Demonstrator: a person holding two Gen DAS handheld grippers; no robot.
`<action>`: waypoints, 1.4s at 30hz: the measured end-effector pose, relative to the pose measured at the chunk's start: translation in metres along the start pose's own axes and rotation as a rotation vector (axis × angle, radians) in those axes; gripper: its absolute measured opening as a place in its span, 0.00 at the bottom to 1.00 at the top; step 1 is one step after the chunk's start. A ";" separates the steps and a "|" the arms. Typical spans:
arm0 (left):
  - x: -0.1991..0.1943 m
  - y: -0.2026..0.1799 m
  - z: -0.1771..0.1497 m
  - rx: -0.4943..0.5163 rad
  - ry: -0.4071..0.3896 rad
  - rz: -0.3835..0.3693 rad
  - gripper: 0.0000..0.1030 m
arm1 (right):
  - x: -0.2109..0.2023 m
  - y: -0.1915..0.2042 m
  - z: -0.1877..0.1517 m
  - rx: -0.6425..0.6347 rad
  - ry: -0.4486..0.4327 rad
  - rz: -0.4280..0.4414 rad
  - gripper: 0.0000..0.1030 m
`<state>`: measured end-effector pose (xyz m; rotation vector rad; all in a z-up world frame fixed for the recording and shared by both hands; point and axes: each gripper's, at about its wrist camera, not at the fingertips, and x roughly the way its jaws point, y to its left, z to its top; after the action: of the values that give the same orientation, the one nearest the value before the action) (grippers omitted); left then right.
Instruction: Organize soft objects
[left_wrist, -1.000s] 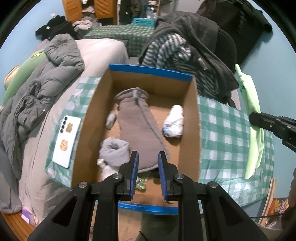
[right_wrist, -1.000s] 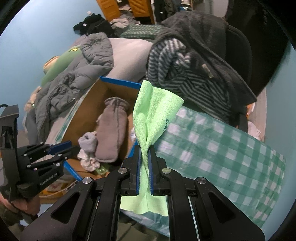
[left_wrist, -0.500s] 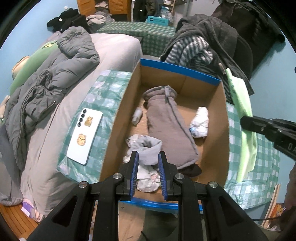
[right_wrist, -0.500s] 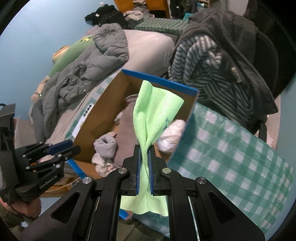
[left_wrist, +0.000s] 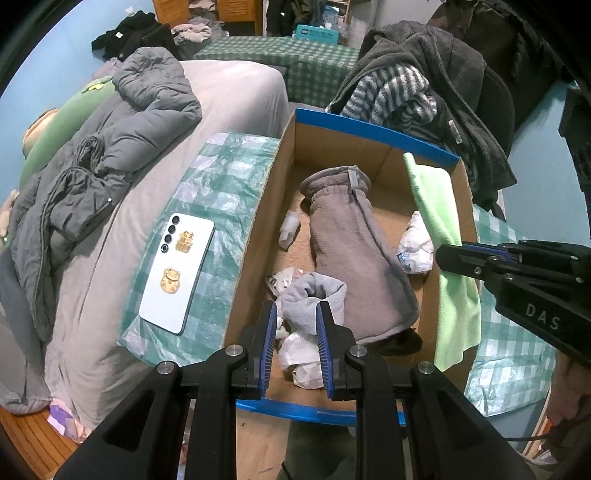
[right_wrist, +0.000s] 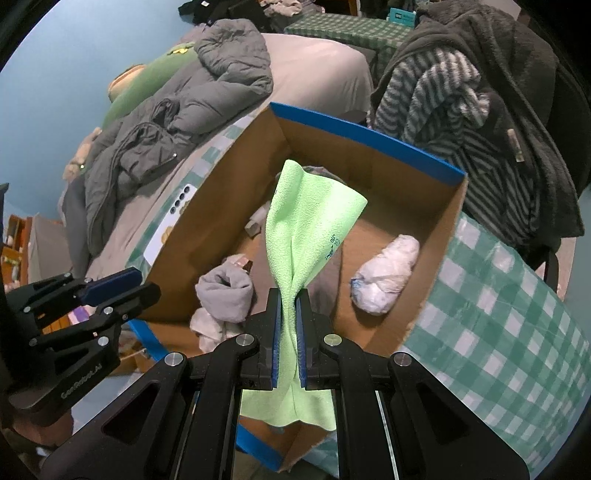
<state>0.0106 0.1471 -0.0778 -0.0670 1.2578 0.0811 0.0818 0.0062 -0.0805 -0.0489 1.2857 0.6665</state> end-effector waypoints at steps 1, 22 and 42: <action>0.000 0.000 0.000 0.001 0.001 0.001 0.21 | 0.002 0.001 0.001 0.001 0.003 0.002 0.07; -0.047 -0.011 -0.009 0.062 -0.084 0.002 0.60 | -0.045 0.004 -0.005 0.011 -0.086 -0.067 0.58; -0.103 -0.054 -0.012 0.175 -0.180 0.033 0.76 | -0.144 -0.022 -0.031 0.112 -0.222 -0.124 0.61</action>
<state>-0.0273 0.0895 0.0171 0.1109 1.0815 0.0050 0.0478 -0.0854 0.0317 0.0361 1.0948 0.4786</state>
